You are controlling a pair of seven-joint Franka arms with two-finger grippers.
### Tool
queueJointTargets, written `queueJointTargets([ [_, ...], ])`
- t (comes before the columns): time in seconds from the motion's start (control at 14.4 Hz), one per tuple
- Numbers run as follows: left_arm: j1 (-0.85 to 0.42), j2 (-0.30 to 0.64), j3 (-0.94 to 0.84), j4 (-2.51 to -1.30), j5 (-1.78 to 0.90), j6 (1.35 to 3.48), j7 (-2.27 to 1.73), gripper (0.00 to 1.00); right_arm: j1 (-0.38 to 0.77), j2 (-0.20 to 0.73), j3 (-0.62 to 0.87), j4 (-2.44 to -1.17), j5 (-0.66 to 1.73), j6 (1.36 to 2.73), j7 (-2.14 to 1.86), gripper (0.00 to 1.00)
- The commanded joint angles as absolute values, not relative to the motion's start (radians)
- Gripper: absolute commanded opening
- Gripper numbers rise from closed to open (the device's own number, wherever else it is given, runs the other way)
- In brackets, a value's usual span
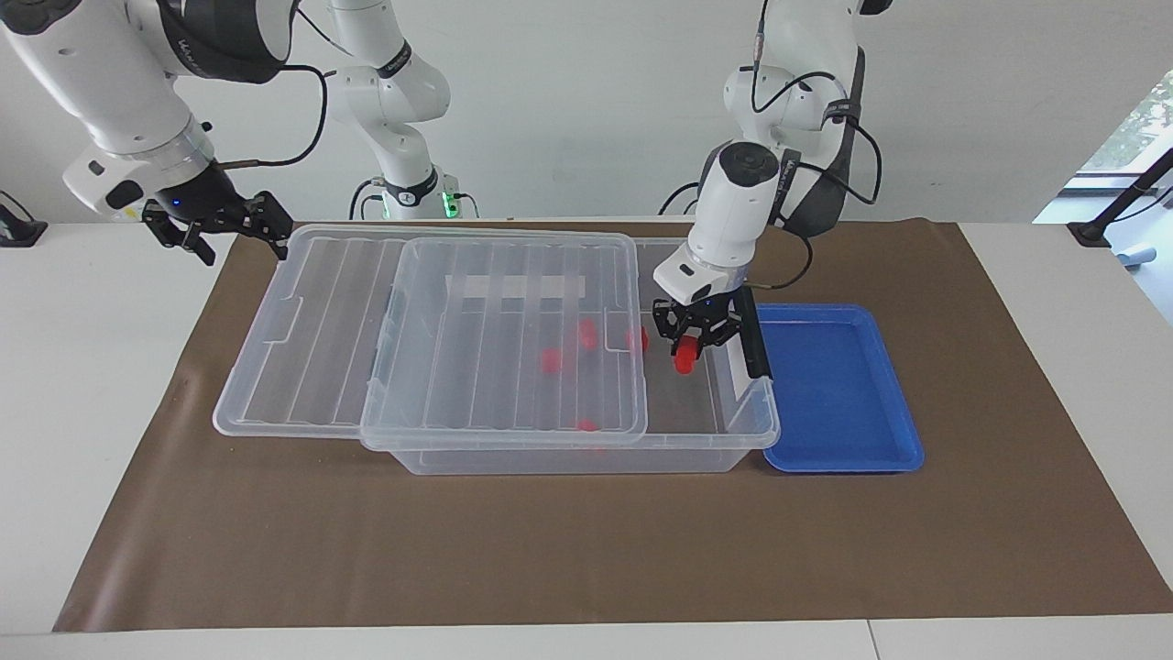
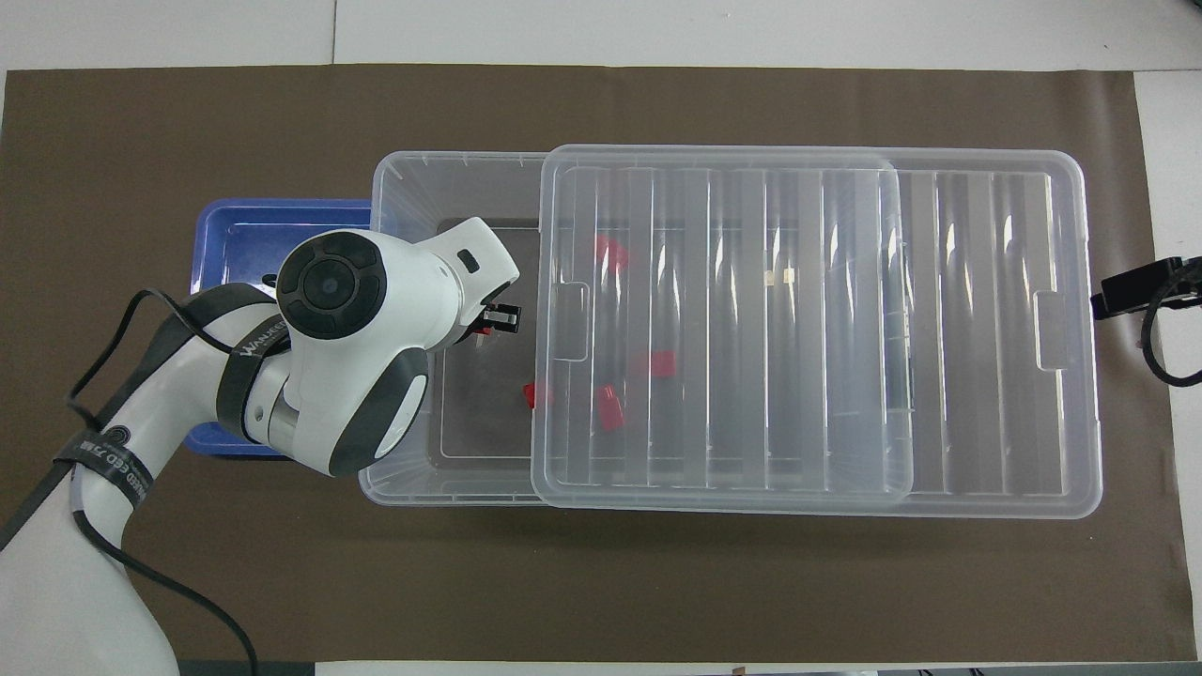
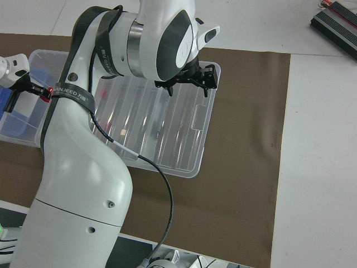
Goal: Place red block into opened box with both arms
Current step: 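Lift the red block and carry it into the opened box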
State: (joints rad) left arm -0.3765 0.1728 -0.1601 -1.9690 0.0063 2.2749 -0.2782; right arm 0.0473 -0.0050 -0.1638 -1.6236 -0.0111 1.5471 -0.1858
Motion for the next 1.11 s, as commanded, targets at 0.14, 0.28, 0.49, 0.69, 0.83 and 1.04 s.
queueJointTargets([
  [0.14,-0.399,0.259,-0.149,-1.976,0.031,2.364,-0.336,0.0,0.043,-0.014,-0.167,-1.632,-0.002,1.546,-0.175,1.0],
  [0.28,-0.4,0.302,-0.149,-1.976,0.032,2.39,-0.348,0.0,0.043,-0.014,-0.167,-1.632,-0.002,1.546,-0.175,1.0],
  [0.49,-0.394,0.327,-0.146,-1.976,0.032,2.41,-0.347,0.0,0.043,-0.014,-0.169,-1.632,-0.002,1.546,-0.175,1.0],
  [0.69,-0.387,0.327,-0.146,-1.976,0.032,2.405,-0.348,0.32,0.043,-0.014,-0.169,-1.632,-0.002,1.548,-0.175,1.0],
  [0.83,-0.385,0.327,-0.146,-1.974,0.032,2.405,-0.347,1.0,0.043,-0.014,-0.169,-1.632,-0.002,1.549,-0.175,1.0],
  [1.04,-0.385,0.313,-0.144,-1.973,0.032,2.393,-0.345,1.0,0.043,-0.014,-0.169,-1.632,-0.003,1.549,-0.175,1.0],
])
